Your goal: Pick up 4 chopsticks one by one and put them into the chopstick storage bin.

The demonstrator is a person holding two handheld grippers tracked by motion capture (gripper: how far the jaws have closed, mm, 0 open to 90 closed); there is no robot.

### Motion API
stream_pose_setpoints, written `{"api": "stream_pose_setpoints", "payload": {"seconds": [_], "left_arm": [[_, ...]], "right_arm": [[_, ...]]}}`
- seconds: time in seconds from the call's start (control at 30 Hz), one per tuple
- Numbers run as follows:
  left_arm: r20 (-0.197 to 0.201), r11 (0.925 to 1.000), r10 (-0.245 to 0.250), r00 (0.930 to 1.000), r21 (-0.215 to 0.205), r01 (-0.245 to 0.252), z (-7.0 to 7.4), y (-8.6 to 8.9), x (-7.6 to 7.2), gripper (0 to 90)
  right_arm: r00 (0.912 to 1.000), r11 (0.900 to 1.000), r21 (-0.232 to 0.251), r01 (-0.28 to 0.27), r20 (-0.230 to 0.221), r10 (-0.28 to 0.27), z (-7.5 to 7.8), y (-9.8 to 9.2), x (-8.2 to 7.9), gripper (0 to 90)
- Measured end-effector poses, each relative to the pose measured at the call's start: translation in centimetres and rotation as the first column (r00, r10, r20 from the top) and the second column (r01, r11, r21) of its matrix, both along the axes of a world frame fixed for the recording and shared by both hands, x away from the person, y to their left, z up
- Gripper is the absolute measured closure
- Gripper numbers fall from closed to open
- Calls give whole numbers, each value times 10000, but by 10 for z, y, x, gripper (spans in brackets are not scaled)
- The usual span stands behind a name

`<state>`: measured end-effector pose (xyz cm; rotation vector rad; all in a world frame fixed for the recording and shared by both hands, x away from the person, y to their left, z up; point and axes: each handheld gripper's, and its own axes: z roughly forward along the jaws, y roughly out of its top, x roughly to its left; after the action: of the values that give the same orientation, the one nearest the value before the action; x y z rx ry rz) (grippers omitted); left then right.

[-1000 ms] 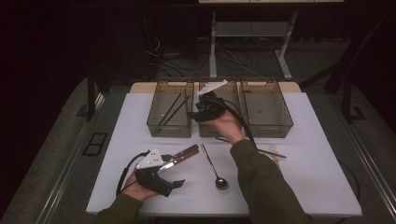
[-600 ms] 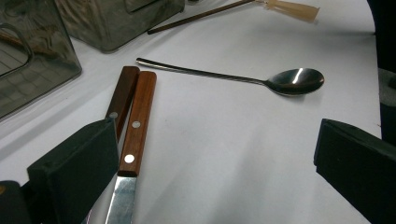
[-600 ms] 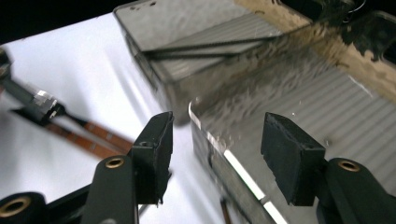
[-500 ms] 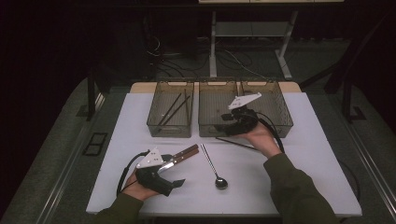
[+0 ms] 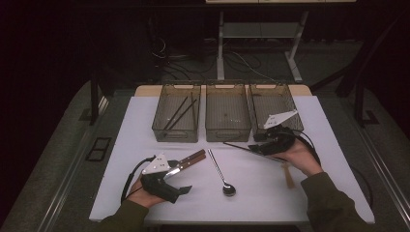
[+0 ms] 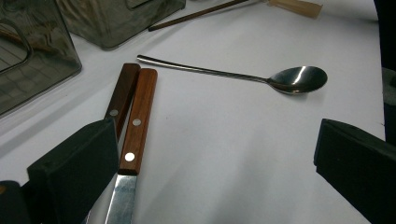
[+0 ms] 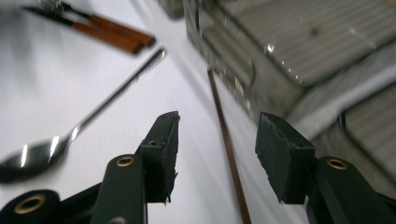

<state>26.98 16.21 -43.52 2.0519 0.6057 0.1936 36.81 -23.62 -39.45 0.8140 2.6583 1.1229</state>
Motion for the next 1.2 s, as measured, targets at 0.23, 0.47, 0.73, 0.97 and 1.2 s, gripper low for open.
{"api": "stream_pose_setpoints", "payload": {"seconds": [0.23, 0.47, 0.73, 0.97, 1.2], "left_arm": [[1, 10000, 4, 10000, 52, -4, 0, 0, 0, 0], [10, 10000, 12, 10000, 26, -12, 0, 0, 0, 0], [26, 10000, -7, 10000, 73, 7, -1, -1, 0, 0], [16, 10000, -29, 10000, 64, 29, -1, -1, 0, 0], [-11, 10000, -49, 10000, 81, 49, -1, -2, 0, 0]], "right_arm": [[9999, 9993, -371, -65, -154, 60, -10, -22, -6, 591], [9999, 9967, -811, 16, -139, -28, -20, -37, -9, 701], [9989, 9928, -1195, -34, -463, -21, -30, -45, -5, 753], [9977, 9908, -1345, -147, -672, 57, -37, -44, -2, 777], [9962, 9884, -1481, -337, -839, 214, -43, -43, 1, 794]]}}
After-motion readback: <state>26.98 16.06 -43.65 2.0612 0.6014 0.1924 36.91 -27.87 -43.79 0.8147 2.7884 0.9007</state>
